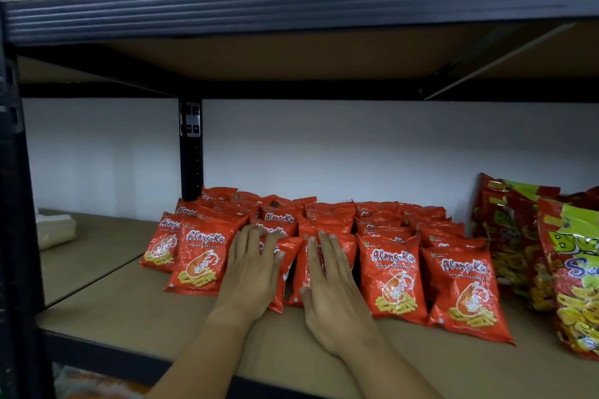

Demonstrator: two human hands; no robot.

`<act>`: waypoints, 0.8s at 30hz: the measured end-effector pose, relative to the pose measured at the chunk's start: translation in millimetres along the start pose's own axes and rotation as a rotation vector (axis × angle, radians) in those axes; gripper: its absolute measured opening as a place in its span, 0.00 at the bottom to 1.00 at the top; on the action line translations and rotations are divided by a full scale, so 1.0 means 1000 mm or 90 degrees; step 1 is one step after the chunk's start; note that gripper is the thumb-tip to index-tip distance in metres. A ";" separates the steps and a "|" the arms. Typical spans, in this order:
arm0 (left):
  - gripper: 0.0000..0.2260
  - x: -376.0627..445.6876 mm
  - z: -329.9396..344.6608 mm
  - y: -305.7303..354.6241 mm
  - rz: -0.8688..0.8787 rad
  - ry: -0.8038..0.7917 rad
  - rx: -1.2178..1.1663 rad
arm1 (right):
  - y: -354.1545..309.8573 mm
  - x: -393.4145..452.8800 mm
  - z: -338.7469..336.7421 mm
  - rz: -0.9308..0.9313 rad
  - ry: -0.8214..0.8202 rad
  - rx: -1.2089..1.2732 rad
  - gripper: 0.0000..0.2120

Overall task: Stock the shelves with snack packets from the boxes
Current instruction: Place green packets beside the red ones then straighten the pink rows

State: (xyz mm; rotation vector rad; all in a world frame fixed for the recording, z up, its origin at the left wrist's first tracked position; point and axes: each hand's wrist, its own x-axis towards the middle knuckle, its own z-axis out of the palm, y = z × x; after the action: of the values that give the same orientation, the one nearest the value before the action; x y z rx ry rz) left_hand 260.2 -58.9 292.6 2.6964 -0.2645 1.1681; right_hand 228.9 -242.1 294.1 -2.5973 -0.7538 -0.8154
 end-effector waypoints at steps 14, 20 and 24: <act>0.27 0.005 0.003 0.003 -0.029 0.024 0.119 | 0.004 0.000 0.005 -0.019 0.041 0.008 0.36; 0.29 -0.012 -0.027 0.003 -0.059 0.028 0.058 | 0.001 0.000 -0.001 -0.016 0.048 -0.008 0.36; 0.28 -0.038 -0.052 -0.039 -0.101 -0.011 0.019 | -0.013 -0.002 -0.004 -0.048 0.089 -0.050 0.32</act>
State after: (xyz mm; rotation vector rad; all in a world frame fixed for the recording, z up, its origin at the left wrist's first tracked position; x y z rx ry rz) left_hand 207.3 -5.6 296.0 2.6959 -0.0348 1.1119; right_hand 217.9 -234.1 298.0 -2.5603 -0.7983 -1.0575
